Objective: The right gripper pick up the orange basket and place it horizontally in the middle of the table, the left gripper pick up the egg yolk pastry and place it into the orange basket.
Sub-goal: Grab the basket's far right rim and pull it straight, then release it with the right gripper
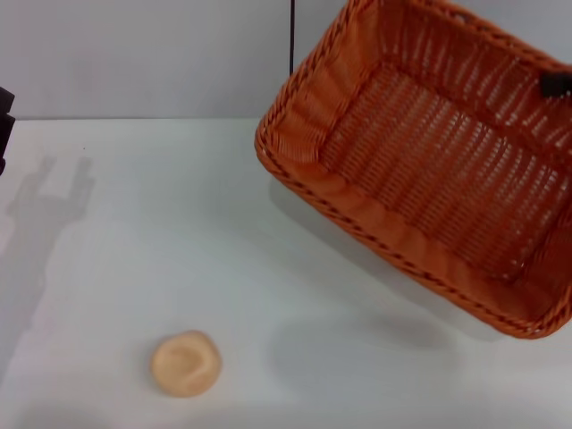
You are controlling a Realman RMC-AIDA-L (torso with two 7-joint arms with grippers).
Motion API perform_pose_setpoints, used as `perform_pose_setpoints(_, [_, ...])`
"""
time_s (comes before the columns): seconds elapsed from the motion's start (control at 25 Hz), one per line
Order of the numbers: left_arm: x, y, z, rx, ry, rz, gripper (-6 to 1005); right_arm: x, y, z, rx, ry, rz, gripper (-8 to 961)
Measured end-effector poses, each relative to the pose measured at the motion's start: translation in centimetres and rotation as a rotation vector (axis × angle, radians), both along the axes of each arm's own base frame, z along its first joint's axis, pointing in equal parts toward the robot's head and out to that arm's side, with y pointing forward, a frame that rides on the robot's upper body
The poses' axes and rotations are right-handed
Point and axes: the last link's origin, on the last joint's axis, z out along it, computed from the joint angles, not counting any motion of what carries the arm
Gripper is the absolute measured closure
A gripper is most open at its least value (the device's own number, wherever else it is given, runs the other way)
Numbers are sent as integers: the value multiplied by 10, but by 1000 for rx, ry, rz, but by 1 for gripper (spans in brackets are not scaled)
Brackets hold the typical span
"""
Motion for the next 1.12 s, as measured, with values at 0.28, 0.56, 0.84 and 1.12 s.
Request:
perform_pose_setpoints(0.28, [1,2,0,-1,0,-3,406,-23,1,25,-1,-35,174,773])
perform_pose_setpoints(0.56, [3,4,-1,-4,0,-7,406,-62,3,29,-85,-125,413,766])
perform_pose_setpoints(0.84, [3,1,-4,-16,-2,-8,405,-79,5,2,-218,-223,528,759])
perform_pose_setpoints(1.12, [3,0,-6,-25,-4,-7,405,-84,7,-29,-278,-230,590,753])
